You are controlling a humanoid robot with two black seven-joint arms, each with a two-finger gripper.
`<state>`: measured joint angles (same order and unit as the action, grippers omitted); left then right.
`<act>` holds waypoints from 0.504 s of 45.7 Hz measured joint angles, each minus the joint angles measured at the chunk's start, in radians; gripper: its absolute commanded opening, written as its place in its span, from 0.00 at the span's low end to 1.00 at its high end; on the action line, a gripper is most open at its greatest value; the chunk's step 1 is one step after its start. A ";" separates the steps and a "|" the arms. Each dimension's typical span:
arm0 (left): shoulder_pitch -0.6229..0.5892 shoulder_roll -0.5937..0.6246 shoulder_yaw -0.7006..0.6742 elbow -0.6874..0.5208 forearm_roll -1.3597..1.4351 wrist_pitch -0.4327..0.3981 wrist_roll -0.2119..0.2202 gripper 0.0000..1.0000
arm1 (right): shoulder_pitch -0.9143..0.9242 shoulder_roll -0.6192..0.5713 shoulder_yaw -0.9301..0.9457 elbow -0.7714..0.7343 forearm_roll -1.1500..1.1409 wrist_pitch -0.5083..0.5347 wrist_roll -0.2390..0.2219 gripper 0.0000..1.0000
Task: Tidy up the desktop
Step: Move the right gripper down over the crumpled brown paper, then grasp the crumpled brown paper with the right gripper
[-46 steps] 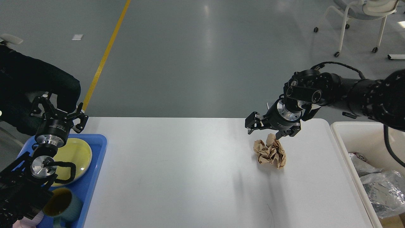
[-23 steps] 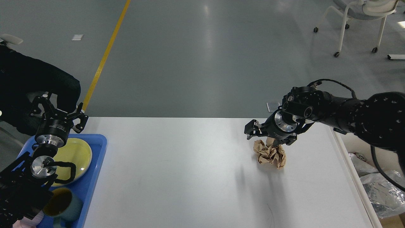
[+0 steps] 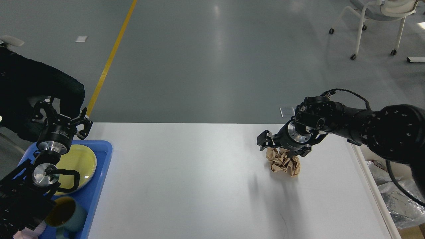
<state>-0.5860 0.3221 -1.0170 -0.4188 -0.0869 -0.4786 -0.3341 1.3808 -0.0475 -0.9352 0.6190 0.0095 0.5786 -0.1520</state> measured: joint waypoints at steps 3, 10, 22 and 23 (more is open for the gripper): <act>0.000 0.000 0.000 0.000 0.000 0.000 0.000 0.97 | 0.001 0.000 -0.002 0.000 -0.004 0.000 0.000 1.00; 0.000 0.000 0.000 0.000 -0.001 0.000 0.000 0.97 | 0.001 -0.005 -0.006 -0.001 -0.010 0.000 -0.001 1.00; 0.000 0.000 0.000 0.000 0.000 0.000 0.000 0.97 | -0.024 -0.008 -0.059 -0.066 -0.011 -0.003 0.000 1.00; 0.000 0.000 0.000 0.000 0.000 0.000 0.000 0.97 | -0.036 -0.008 -0.062 -0.081 -0.011 -0.003 0.000 1.00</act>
<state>-0.5860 0.3221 -1.0170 -0.4188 -0.0874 -0.4786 -0.3341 1.3452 -0.0556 -0.9973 0.5384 -0.0015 0.5755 -0.1522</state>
